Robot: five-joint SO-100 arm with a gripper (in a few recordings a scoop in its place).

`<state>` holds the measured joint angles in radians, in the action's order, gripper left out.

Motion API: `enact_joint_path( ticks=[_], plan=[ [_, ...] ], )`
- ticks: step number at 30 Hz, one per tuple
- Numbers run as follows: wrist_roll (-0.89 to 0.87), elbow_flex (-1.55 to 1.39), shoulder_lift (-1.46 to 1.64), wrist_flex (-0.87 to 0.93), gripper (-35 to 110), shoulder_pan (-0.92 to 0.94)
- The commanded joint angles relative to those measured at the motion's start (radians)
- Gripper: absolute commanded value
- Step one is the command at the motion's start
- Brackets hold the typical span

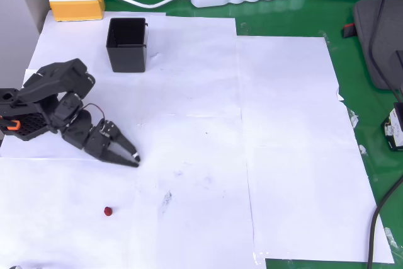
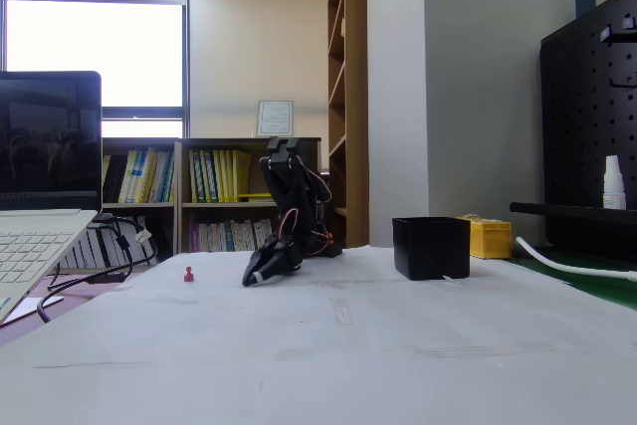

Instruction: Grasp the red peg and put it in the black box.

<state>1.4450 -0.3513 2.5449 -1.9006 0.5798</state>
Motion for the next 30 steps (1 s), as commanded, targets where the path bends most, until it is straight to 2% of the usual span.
enact_joint_path(
  ticks=[1,10,30],
  plan=[
    [0.020,0.038,-0.025,-0.023,0,0.071],
    [0.029,0.052,-0.020,-0.025,0,0.193],
    [0.035,0.057,-0.020,-0.026,0,0.282]
  ],
)
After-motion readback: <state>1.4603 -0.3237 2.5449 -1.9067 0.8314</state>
